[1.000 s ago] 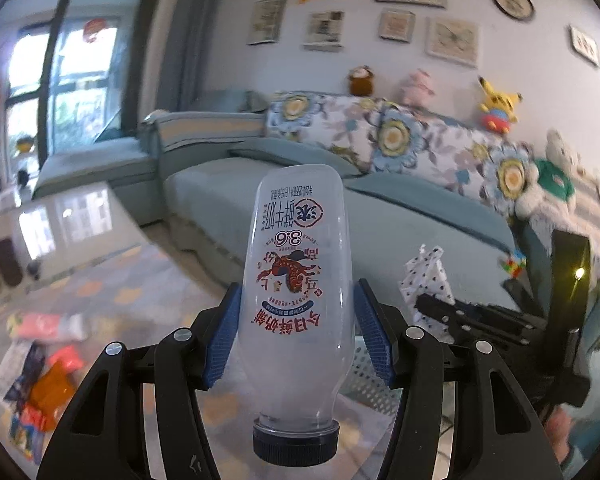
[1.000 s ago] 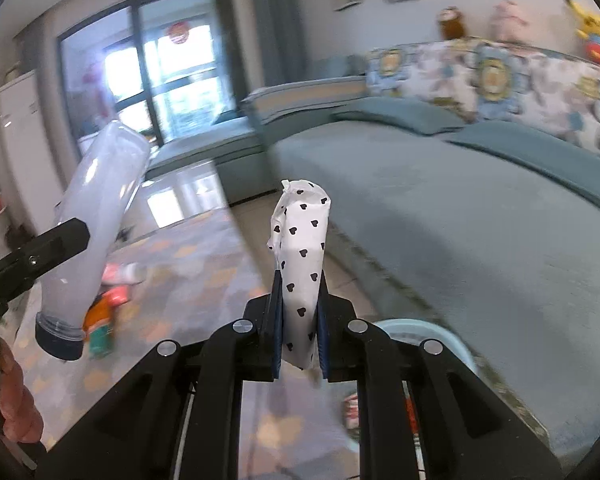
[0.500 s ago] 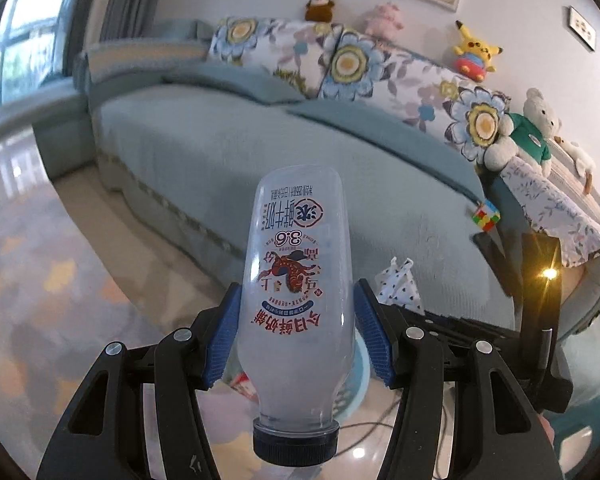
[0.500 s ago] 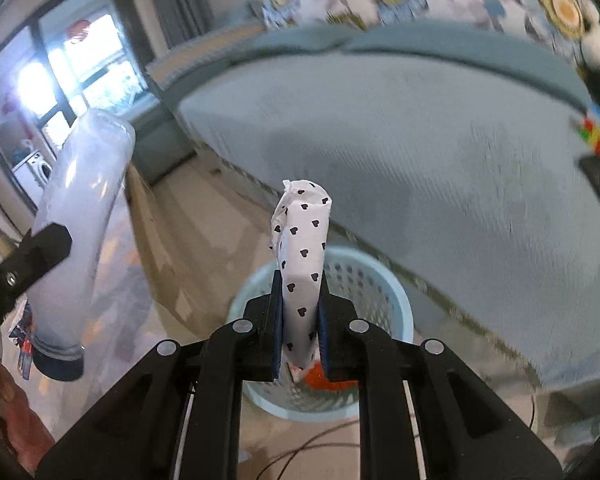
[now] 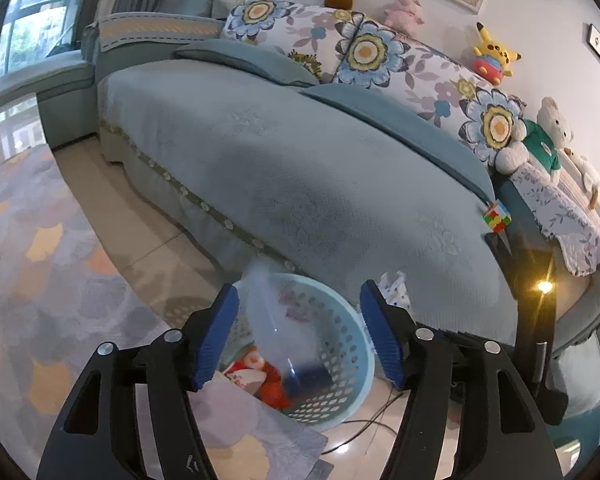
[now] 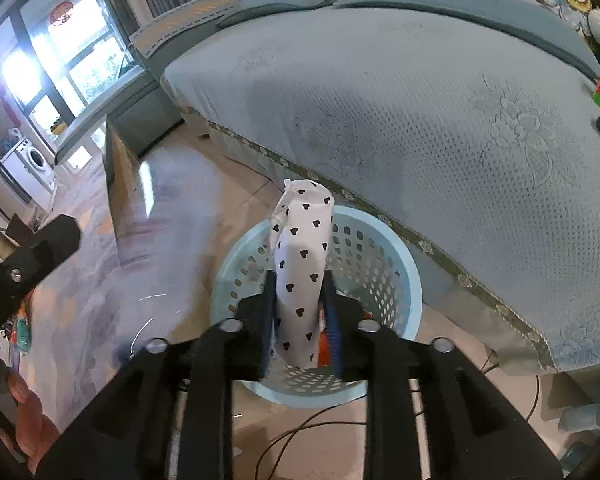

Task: Collect trash
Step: 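Carry the bottle and paper to the wastebasket and open both tools over it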

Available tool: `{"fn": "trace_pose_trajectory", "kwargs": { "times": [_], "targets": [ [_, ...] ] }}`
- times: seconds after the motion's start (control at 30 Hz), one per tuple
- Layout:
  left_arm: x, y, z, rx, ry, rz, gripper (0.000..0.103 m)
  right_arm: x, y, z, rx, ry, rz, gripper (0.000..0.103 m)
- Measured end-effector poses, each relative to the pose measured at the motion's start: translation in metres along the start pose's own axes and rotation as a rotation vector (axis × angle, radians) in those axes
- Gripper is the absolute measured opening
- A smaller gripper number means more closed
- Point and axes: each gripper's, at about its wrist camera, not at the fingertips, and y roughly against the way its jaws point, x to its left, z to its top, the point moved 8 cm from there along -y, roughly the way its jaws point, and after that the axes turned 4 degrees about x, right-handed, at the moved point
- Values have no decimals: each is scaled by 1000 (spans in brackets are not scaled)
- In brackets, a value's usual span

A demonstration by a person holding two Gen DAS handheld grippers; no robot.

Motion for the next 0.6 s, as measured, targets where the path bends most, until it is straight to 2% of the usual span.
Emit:
{"fn": "trace_pose_trajectory", "kwargs": {
  "times": [0.13,0.37,0.6],
  "targets": [
    [4,8,3,-19,6,4,63,-3,-2,0,-5,-15,-3,43],
    [10,16,6,-37,15,14,63,0,4,0,-22,-10,-3,46],
    [10,35,10,-72,0,33,63,17,19,4,-68,25,40,46]
  ]
}}
